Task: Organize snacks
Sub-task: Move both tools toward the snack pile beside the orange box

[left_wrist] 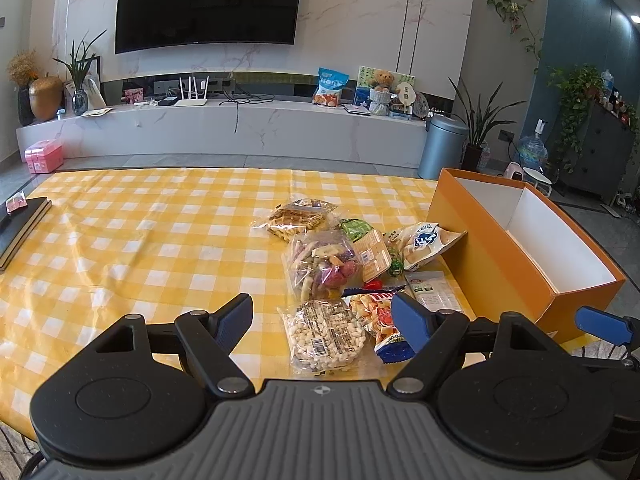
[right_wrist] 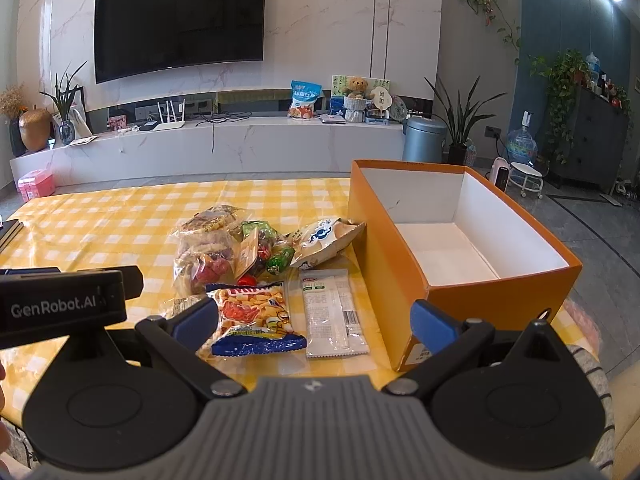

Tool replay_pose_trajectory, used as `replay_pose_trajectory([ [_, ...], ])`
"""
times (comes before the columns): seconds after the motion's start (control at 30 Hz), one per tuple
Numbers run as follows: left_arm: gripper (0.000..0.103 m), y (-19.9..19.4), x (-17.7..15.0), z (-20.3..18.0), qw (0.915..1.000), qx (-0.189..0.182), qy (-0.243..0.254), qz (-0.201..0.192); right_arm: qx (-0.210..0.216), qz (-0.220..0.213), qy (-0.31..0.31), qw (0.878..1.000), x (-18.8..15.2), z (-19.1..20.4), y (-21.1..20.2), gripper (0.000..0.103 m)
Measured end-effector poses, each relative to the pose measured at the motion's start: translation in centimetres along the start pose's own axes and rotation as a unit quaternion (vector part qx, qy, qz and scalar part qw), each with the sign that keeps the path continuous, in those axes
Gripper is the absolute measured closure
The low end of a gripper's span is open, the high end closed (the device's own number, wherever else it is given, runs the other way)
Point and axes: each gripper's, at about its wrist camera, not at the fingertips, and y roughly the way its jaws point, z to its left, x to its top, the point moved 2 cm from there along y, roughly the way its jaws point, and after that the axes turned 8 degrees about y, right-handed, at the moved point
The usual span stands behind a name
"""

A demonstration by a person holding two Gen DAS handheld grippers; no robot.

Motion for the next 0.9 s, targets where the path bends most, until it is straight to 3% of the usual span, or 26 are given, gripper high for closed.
replay_pose_trajectory([
  [0.9,0.01,-0.06,-0.14,0.09,0.9999,0.014,0.005,0.002,-0.002,0.019,0.004,1.0,-0.16,0.37,0.48,0.003],
])
